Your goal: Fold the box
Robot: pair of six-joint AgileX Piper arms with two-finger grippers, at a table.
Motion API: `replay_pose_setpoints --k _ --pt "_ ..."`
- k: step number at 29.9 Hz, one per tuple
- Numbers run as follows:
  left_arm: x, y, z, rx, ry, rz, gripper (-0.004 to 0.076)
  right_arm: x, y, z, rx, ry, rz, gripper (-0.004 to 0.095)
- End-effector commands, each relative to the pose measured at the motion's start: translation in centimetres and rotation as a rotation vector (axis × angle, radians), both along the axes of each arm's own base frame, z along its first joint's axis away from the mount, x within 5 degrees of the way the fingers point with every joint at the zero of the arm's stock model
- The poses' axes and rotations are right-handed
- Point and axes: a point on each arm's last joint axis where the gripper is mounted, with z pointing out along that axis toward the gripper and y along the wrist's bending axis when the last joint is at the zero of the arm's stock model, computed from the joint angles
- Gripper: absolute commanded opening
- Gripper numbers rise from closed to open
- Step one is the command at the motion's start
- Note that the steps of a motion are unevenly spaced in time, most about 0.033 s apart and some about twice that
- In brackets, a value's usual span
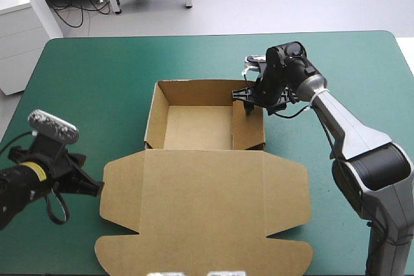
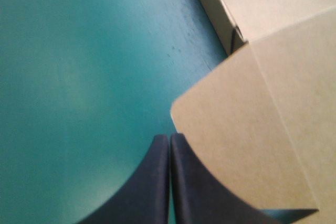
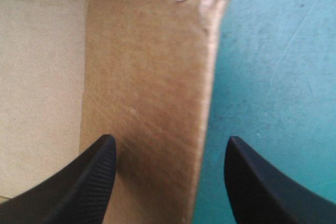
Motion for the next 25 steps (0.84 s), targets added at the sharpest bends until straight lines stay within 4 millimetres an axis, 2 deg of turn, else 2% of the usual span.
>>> replay_pose_setpoints --k 1,4,6,8,12,13,17,19,21,25 --pt "-1.2 0.0 -2.3 -0.049 -0.043 -0.014 -0.0010 -0.6 0.0 1.8 0.054 -0.016 0.014 0.0565" --pt "-2.3 0.1 -4.8 -0.080 -0.025 -0.020 -0.0010 -0.5 0.3 1.4 0.080 0.006 0.029 0.0520" --pt "-3.2 0.2 -6.4 -0.103 -0.012 -0.023 -0.0010 -0.4 0.5 1.1 0.086 0.016 0.031 0.0447" --pt "-4.0 0.5 -7.5 -0.098 -0.005 -0.023 -0.0010 -0.3 0.5 0.8 0.084 0.022 0.039 0.0333" --pt "-5.0 0.8 -9.4 -0.093 0.009 -0.022 -0.0010 -0.2 0.5 0.5 0.075 0.021 0.063 0.0022" --pt "-5.2 0.8 -9.8 -0.092 0.012 -0.022 -0.0010 -0.2 0.5 0.5 0.071 0.019 0.063 -0.0019" --pt "-5.5 1.0 -9.6 -0.095 -0.007 -0.022 -0.0010 -0.1 0.0 0.6 0.017 -0.007 0.067 -0.0015" --pt "-5.6 1.0 -9.6 -0.097 -0.012 -0.023 -0.0010 0.0 -0.9 1.2 0.001 -0.029 0.051 -0.0015" --pt "-5.6 1.0 -9.6 -0.096 -0.012 -0.023 -0.0010 0.3 -2.3 2.0 0.003 -0.047 0.018 -0.0015" --pt "-5.6 1.0 -9.6 -0.097 -0.012 -0.023 -0.0010 0.6 -7.1 4.4 -0.023 -0.119 -0.070 -0.0015"
